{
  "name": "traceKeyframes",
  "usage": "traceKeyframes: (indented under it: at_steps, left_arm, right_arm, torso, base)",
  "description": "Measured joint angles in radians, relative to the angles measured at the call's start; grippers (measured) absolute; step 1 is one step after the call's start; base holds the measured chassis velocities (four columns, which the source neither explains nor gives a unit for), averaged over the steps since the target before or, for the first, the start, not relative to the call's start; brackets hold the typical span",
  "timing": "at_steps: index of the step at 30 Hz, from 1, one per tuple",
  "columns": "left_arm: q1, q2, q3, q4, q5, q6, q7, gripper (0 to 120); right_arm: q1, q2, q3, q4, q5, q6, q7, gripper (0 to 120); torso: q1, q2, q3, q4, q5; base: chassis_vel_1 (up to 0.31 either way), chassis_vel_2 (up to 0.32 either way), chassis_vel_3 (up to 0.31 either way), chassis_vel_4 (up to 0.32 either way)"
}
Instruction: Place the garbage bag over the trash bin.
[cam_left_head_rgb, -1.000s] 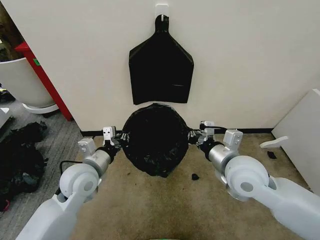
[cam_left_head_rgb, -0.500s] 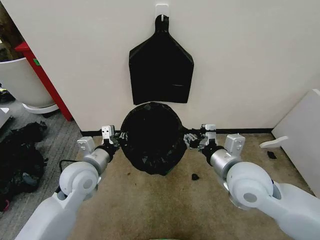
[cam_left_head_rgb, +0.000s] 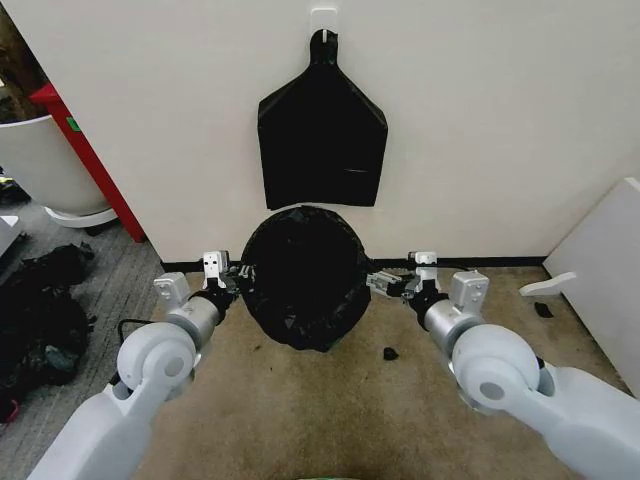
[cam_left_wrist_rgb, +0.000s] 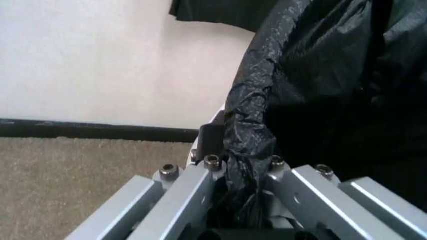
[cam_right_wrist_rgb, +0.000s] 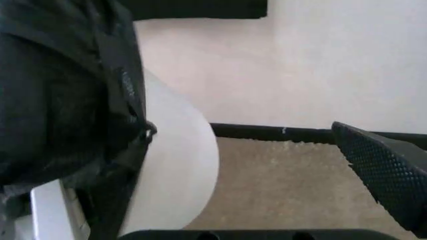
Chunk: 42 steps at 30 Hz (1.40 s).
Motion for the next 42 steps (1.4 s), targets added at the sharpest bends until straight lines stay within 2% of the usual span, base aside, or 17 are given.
traceKeyframes:
  at_steps: [6,20,33,36,40,42]
  left_arm:
    - [-0.002,0.004,-0.004,-0.002,0.003,-0.005,-0.002,1]
    - [-0.001,-0.002,0.004,0.039,0.051,-0.01,0.006,1]
    - [-0.03,0.002,-0.007,0.056,0.006,-0.012,-0.02,1]
    - [-0.03,0.004,-0.007,0.052,-0.024,-0.001,-0.033,1]
    - [-0.017,0.006,-0.007,0.048,-0.093,0.042,-0.061,1]
    - [-0.015,0.005,-0.006,0.048,-0.099,0.047,-0.066,1]
  right_arm:
    - [-0.007,-0.006,0.001,-0.022,-0.015,-0.026,-0.017,100]
    - [-0.01,-0.025,0.001,0.077,0.014,-0.034,0.035,100]
    - [-0.1,-0.057,0.044,0.087,-0.008,-0.061,0.009,100]
    - [-0.174,-0.069,0.105,0.12,-0.011,-0.063,0.007,100]
    - [-0.297,-0.067,0.255,0.241,0.01,-0.062,0.028,100]
    - [-0.304,-0.065,0.265,0.247,0.01,-0.061,0.029,100]
  torso:
    - [0.0,0.0,0.0,0.0,0.0]
    - [0.0,0.0,0.0,0.0001,-0.0002]
    - [0.0,0.0,0.0,0.0,0.0001]
    - [0.0,0.0,0.0,0.0001,0.0001]
    - [0.0,0.0,0.0,0.0,-0.0002]
    - [0.0,0.0,0.0,0.0,-0.0003]
  base:
    - [0.0,0.0,0.0,0.0]
    - [0.0,0.0,0.0,0.0]
    - [0.0,0.0,0.0,0.0]
    - [0.0,0.0,0.0,0.0]
    - [0.0,0.0,0.0,0.0]
    - [0.0,0.0,0.0,0.0]
